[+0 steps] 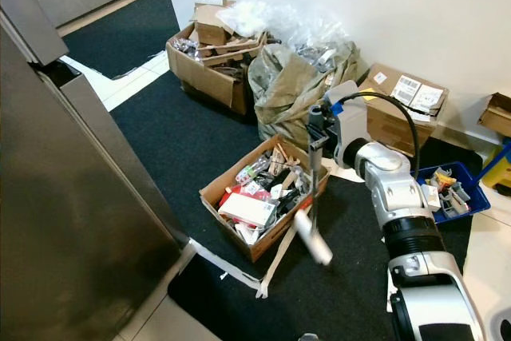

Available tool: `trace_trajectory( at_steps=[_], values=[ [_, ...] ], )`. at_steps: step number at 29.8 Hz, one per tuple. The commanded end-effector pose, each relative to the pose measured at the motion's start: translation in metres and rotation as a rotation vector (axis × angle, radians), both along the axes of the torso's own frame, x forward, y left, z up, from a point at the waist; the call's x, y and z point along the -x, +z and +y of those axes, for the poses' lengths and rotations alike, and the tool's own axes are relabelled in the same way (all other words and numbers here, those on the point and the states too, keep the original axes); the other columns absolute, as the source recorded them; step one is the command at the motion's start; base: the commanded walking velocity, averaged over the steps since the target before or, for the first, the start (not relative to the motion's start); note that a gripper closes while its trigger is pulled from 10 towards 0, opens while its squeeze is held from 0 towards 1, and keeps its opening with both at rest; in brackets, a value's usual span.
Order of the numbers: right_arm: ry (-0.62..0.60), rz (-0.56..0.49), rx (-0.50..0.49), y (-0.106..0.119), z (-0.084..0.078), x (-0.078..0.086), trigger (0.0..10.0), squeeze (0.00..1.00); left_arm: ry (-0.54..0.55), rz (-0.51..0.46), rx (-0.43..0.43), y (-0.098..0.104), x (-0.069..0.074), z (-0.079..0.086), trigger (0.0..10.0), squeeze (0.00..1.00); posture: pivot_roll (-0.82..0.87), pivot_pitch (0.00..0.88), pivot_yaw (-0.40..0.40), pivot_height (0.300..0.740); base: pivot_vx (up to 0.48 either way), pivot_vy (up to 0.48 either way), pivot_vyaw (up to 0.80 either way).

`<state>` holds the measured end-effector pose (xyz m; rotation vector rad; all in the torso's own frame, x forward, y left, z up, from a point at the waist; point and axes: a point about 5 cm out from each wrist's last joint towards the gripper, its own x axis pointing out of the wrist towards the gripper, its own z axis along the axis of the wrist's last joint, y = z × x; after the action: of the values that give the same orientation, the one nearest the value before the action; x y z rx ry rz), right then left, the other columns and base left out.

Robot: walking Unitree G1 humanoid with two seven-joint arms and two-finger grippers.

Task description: Sweep floor

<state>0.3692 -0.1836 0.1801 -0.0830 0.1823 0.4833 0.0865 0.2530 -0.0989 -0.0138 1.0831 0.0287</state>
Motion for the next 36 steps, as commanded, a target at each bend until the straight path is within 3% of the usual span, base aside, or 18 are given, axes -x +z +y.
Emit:
trace_trajectory(
  at_steps=[1,3,10,17,19,20,21,22,23,27,34,36],
  values=[
    [0.000,0.089,-0.120,-0.013,0.003,0.004,10.0,0.00,0.030,0.028,0.006,-0.003,0.009,-0.001,10.0,0.00,-0.03,0.092,0.024,0.740,0.000,0.000,0.00],
    [0.013,0.097,-0.169,-0.018,0.005,0.005,10.0,0.00,0.032,0.026,0.005,-0.003,0.007,-0.002,10.0,0.00,-0.03,0.074,0.021,0.740,0.000,0.000,0.00],
    [-0.006,0.158,-0.124,-0.042,0.009,0.013,10.0,0.00,0.062,-0.003,0.001,-0.002,0.000,-0.005,10.0,0.00,-0.04,0.019,0.012,0.740,0.000,0.000,0.00],
    [0.063,0.144,-0.114,-0.042,0.025,0.017,10.0,0.00,0.108,-0.063,-0.018,0.001,-0.008,-0.004,10.0,0.00,-0.04,0.000,0.003,0.740,0.000,0.000,0.00],
    [0.071,0.107,-0.082,-0.039,0.034,0.016,10.0,0.00,0.148,-0.110,-0.010,0.003,-0.019,-0.006,10.0,0.00,-0.04,0.000,-0.001,0.740,0.000,0.000,0.00],
    [0.089,0.091,-0.084,-0.038,0.043,0.016,10.0,0.00,0.135,-0.192,0.014,0.013,-0.063,-0.021,10.0,0.00,-0.06,0.000,-0.003,0.740,0.000,0.000,0.00],
    [0.102,0.082,-0.088,-0.037,0.048,0.016,10.0,0.00,0.120,-0.250,0.030,0.023,-0.094,-0.032,10.0,0.00,-0.06,0.000,-0.003,0.740,0.000,0.000,0.00],
    [0.102,0.082,-0.088,-0.037,0.048,0.016,10.0,0.00,0.120,-0.250,0.030,0.023,-0.094,-0.032,10.0,0.00,-0.06,0.000,-0.003,0.740,0.000,0.000,0.00],
    [0.114,0.082,-0.089,-0.037,0.053,0.017,10.0,0.00,0.109,-0.288,0.044,0.031,-0.115,-0.041,10.0,0.00,-0.07,0.000,-0.008,0.740,0.000,0.000,0.00],
    [0.149,0.103,-0.095,-0.043,0.069,0.021,10.0,0.00,0.105,-0.326,0.083,0.038,-0.132,-0.054,10.0,0.00,-0.08,0.000,-0.031,0.740,0.000,0.000,0.00],
    [0.174,0.113,-0.100,-0.046,0.079,0.024,10.0,0.00,0.108,-0.329,0.104,0.038,-0.133,-0.059,10.0,0.00,-0.08,0.000,-0.042,0.740,0.000,0.000,0.00],
    [0.217,0.120,-0.095,-0.049,0.094,0.027,10.0,0.00,0.129,-0.324,0.135,0.037,-0.132,-0.063,10.0,0.00,-0.08,0.000,-0.042,0.740,0.000,-0.384,0.00]
  ],
)
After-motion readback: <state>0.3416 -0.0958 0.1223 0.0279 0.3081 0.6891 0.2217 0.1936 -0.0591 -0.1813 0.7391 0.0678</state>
